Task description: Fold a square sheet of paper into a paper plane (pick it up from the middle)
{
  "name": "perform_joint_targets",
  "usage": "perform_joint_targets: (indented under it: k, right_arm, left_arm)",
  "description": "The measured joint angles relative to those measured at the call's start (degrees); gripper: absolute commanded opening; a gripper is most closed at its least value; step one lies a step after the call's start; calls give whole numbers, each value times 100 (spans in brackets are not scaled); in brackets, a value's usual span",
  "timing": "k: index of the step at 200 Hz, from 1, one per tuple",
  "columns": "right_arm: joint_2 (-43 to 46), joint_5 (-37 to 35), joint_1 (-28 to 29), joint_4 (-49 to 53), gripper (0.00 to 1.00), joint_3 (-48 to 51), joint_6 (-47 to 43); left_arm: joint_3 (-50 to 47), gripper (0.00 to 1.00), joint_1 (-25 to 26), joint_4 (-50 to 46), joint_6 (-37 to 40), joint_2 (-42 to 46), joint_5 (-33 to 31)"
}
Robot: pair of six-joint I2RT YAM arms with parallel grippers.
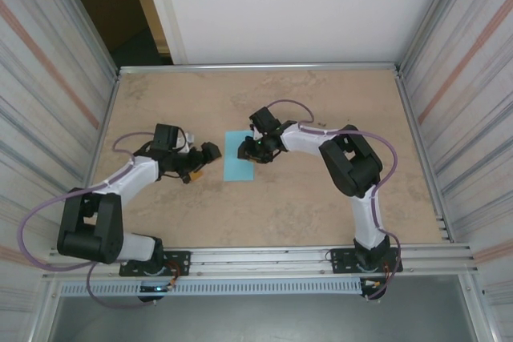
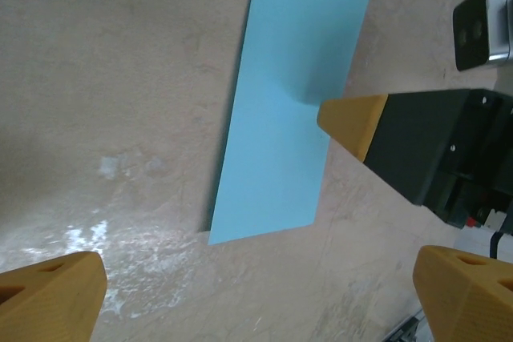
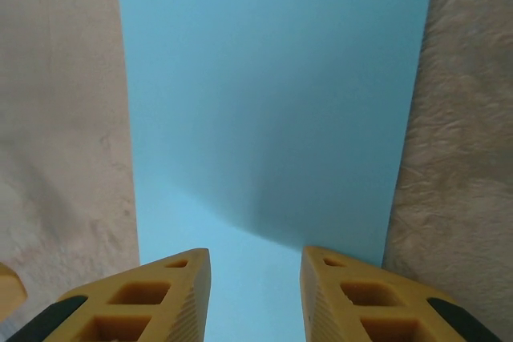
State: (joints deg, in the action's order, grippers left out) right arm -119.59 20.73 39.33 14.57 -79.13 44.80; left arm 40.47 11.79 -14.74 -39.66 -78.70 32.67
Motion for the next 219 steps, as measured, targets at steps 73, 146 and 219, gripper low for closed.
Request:
perform_joint_targets:
  k: [73, 146, 219]
  right_arm:
    - [258, 485, -442, -256, 34, 573, -46]
    - [260, 511, -457, -302, 31, 612, -48]
    - [262, 527, -476, -341, 30, 645, -48]
  left_arm:
    - [166, 69, 883, 70, 11, -907, 85]
    - [424, 43, 973, 299, -136, -1467, 83]
    - [638, 40, 1082, 411, -157, -1862, 142]
